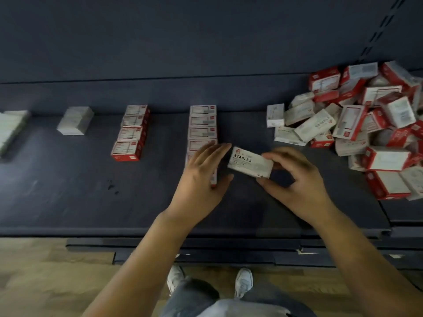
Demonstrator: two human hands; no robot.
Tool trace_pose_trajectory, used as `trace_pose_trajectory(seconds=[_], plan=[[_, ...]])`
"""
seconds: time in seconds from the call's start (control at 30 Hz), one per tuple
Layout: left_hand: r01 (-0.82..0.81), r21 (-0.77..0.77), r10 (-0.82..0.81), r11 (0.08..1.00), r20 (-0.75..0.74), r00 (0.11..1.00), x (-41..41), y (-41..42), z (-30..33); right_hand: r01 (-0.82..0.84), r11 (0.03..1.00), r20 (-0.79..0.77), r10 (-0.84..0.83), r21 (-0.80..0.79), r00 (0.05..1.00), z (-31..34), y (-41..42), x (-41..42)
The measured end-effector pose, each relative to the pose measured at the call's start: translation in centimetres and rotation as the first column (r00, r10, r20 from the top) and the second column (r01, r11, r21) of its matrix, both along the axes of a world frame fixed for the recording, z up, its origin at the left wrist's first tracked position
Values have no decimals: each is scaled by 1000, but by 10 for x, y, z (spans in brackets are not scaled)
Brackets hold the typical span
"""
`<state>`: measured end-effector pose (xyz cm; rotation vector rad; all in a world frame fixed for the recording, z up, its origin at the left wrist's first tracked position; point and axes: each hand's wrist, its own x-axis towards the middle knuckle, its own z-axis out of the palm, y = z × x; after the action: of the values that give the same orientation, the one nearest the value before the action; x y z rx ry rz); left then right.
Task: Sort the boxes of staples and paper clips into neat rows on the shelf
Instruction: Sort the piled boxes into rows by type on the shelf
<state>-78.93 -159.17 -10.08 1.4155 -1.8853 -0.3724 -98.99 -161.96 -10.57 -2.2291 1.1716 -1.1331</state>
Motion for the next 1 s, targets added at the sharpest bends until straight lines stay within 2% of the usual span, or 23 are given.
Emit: trace_pose_trajectory(seconds=[0.2,0.4,0.73,1.0], plan=[[75,27,-74,997,-3,997,66,5,8,-117,993,-18,118,13,993,8,-1,66],[36,4,-36,999,15,999,132,4,13,-176,984,-49,175,-17,983,8,-4,131],[40,-110,-20,993,174,985,235,10,-1,-217,976,-95,217,13,972,-1,-1,229],[-151,-19,152,988,190,970,332,43,-16,-288,952,-151,301,106,942,-3,13,303]])
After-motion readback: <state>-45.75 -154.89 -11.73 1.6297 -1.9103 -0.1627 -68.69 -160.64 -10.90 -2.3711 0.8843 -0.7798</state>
